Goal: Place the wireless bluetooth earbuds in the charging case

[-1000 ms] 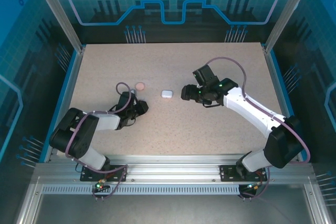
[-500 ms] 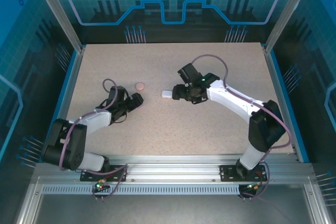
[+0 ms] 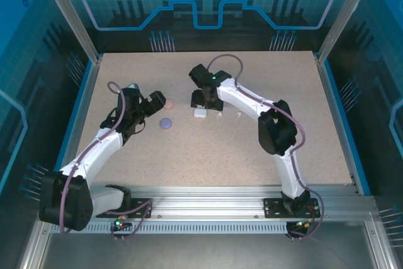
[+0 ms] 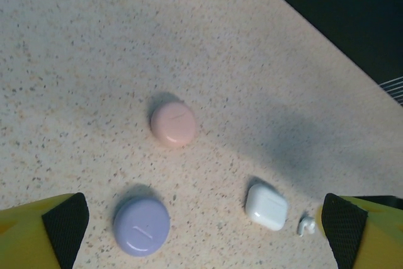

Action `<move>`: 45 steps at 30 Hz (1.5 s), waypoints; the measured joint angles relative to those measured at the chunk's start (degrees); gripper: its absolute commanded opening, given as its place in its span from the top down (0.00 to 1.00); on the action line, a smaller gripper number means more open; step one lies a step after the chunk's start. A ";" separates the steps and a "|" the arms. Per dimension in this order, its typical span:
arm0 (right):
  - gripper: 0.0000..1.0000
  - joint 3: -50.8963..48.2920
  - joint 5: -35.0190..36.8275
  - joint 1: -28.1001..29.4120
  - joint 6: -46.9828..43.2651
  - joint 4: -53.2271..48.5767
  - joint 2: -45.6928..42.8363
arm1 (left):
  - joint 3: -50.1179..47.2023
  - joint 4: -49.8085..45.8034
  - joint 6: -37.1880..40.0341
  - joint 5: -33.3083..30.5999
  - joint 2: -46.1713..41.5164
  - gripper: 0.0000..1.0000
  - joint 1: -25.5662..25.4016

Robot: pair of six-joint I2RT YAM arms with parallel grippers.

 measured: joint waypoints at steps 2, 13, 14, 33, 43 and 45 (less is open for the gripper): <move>0.15 3.58 0.46 0.22 0.48 -1.55 3.02 | 0.22 0.00 -0.92 -0.52 -0.57 0.01 0.13; 0.17 17.29 1.05 1.64 2.91 -8.61 15.56 | 0.90 0.68 -2.21 0.20 -0.83 0.01 0.85; 0.18 18.21 1.18 1.77 3.30 -9.11 16.37 | 0.96 0.90 -2.25 0.48 -0.83 0.01 0.85; 0.32 25.81 3.28 2.43 6.69 -14.01 23.08 | 1.11 2.71 -3.63 3.30 -0.81 0.01 0.85; 0.47 24.90 2.34 2.36 4.09 -13.09 22.49 | 0.20 3.32 -3.69 7.17 -1.62 0.01 0.85; 0.47 21.40 2.19 2.36 3.91 -11.04 20.52 | -0.72 3.65 -3.93 8.20 -2.36 0.01 0.85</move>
